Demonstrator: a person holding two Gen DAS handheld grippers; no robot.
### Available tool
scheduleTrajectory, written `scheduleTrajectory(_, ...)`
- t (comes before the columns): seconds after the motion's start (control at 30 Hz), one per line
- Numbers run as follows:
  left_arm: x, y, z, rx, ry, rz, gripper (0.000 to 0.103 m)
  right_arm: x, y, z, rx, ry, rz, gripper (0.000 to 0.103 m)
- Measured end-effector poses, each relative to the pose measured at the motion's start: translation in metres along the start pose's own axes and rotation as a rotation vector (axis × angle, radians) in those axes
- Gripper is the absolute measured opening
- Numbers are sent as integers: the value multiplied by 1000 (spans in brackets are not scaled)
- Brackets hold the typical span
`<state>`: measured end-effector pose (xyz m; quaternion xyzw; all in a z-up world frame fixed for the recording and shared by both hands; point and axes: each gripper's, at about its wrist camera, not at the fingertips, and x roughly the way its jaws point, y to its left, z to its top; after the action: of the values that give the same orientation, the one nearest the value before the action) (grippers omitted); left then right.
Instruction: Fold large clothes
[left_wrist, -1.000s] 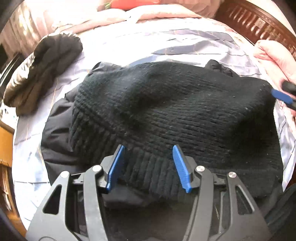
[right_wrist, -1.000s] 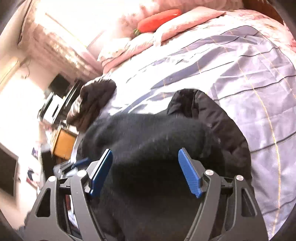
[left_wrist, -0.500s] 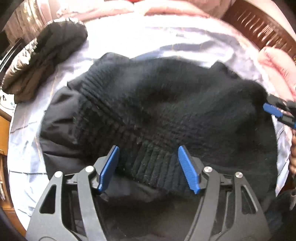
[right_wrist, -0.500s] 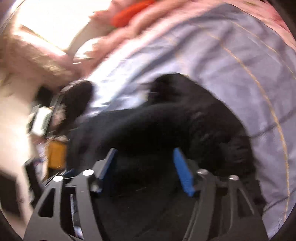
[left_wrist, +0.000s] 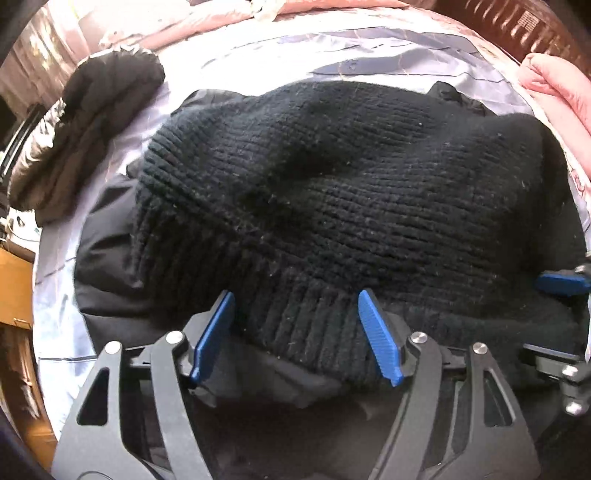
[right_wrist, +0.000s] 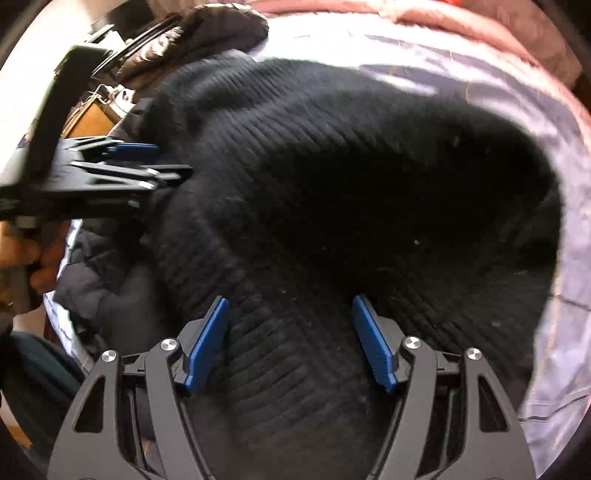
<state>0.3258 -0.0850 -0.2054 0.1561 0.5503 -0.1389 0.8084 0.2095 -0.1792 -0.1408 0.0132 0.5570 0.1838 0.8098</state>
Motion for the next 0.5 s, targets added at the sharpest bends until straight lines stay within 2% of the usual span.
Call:
scheduleTrajectory(0.07,-14,0,-5,7,-11,-16,84,-18,10,-3,-45,-24,52,85)
scheduleTrajectory(0.17,-27,8,-17,31,-7,-40,84,-25,13,-27,-97,7,-4,85)
scheduleTrajectory(0.23,-17,9,-25,56,11,14,85,-12,1,-38,-70,60,-35,85)
scheduleTrajectory(0.3,5,19,-27,14,93,26,85,6,-14,-49,-22,133,-81,85)
scheduleTrajectory(0.37,4,27,-22,-61,122,-30,80,9,-15,-48,-29,157,-93,85)
scheduleTrajectory(0.43,-21,34,-12,-97,54,-88,77,-11,-14,-37,-5,114,-48,85)
scheduleTrajectory(0.5,-56,49,3,-140,-49,-163,86,-42,-21,-19,51,29,75,85)
